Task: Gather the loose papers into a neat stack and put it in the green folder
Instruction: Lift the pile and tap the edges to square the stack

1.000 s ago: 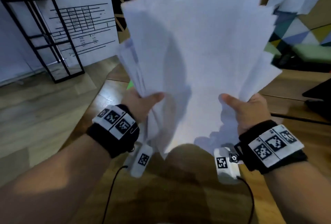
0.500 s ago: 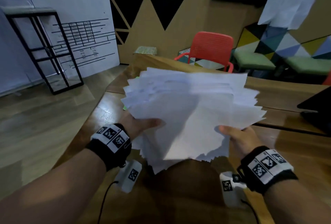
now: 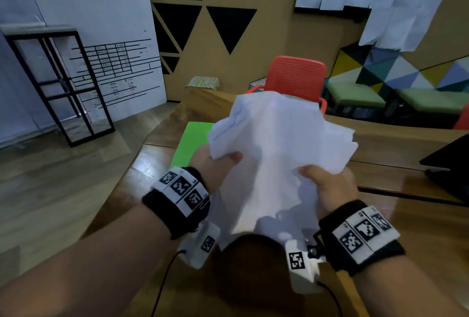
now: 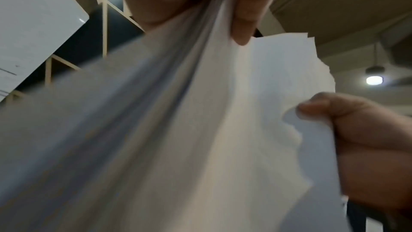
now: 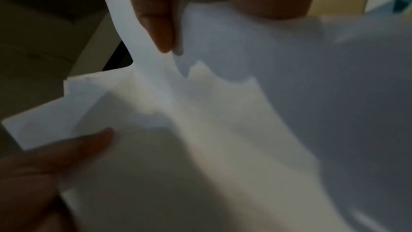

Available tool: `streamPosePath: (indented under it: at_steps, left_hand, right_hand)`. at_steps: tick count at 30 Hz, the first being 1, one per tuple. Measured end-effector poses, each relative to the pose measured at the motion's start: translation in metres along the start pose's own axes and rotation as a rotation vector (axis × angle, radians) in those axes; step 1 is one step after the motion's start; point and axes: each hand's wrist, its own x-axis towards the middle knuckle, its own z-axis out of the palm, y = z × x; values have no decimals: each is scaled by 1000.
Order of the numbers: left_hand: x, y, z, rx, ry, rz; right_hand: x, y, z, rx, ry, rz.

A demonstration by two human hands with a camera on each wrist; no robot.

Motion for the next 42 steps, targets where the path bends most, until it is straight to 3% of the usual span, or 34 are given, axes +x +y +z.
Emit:
streamPosePath:
  at_steps: [2,5,8,11,16,18,21,24,28,31,34,36,38,40,42]
  left_hand:
    - [1,6,0,-99,43,6]
    - [2,5,-12,-306,-13,77]
    - [1,-1,-21,-416,-40,87]
    - [5,4,-19,-404,17,117]
    - [14,19,-9,-302,182,51]
    - [19,21,-9,-361,228,8]
    - [23,27,-10,-424,180,19]
    - [21,29,-7,-300,73,88]
    - [23,29,-5,-230,169,73]
    - [30,27,-8,-363,237,1]
    - [32,18,-11,-540,192,35]
    - [30,8,-11,-463,118,88]
    - [15,1,-6,-174,8,101]
    - [6,-11,-1,49,96,0]
    - [4,-13,-5,-84,170,-126]
  right_hand:
    - [2,-2,2,92,46,0]
    - [2,-5,-1,218,11,-89]
    - [2,-8,-5,187,-30,-243]
    - [2,-12,-2,119,-59,-316]
    - [10,-15,8,36,28,-305]
    - [13,-19,8,74,51,-294]
    - [18,-25,9,37,-16,-304]
    - [21,-28,13,-41,-86,-244]
    - [25,-26,15,-12,-7,-212]
    - [24,-21,8,45,43,-267]
    - [20,-7,1,79,-44,-184]
    - [15,4,4,26,-69,-87]
    - [11,10,10,-15,-25,-14]
    - [9,12,13,9,19,18]
    - [7,8,13,42,50,-15]
